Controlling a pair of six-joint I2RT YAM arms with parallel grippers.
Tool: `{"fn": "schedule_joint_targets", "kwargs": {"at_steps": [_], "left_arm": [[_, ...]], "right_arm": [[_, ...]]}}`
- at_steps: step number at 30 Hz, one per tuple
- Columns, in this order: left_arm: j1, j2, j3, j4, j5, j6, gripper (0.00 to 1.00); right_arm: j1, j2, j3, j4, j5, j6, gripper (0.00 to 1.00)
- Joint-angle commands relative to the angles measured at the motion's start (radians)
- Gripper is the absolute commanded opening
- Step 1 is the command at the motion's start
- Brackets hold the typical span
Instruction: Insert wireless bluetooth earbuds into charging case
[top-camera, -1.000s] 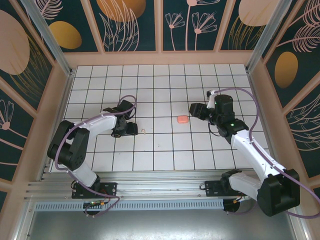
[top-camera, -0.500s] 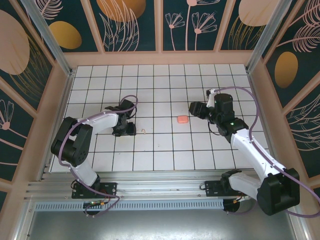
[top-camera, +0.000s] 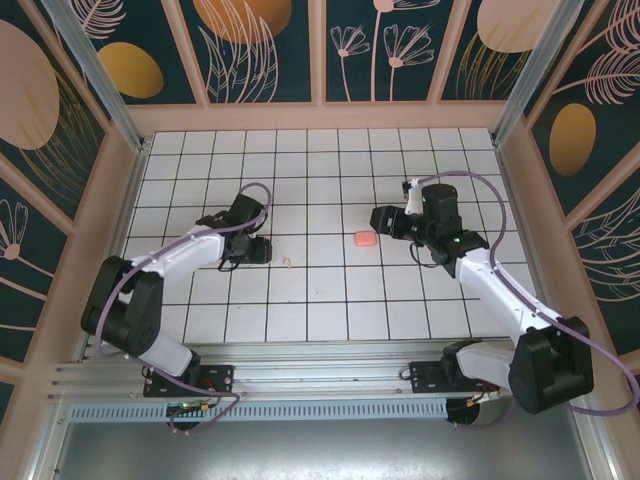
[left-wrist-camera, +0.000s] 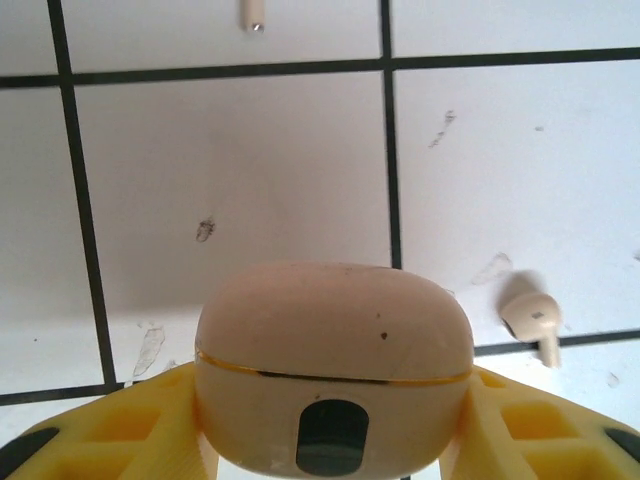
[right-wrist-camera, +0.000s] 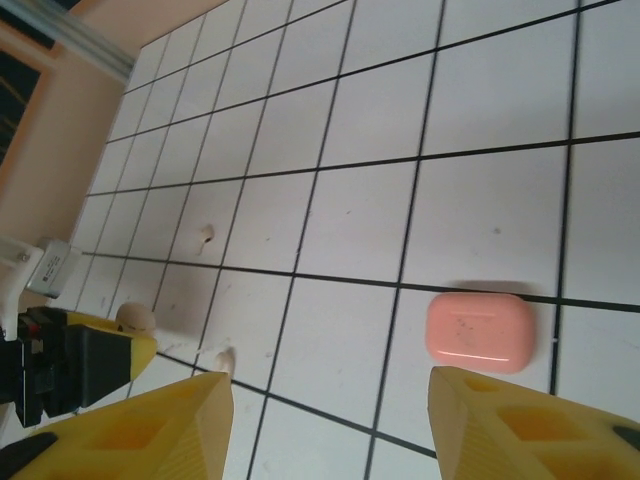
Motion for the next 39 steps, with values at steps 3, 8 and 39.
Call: {"fn": "schedule_joint_targets", "kwargs": {"at_steps": [3,8,39], "left_arm": [[0.005,-0.137,-0.087,0.138,0.111,0.168,0.38],[0.004,-0.267,-0.163,0.233,0.199,0.304,0.38],[-0.005,-0.561,-0.276,0.31,0.365,0.552,0.36]], "right_arm": [[0.018,0.074,0.038,0.124,-0.223,0.032,0.53],[0.085,0.212,0.129,0.112,-0.335,0.013,0.49],[0.382,0.563,0.535,-0.021,-0.563,-0.03,0.5]]}}
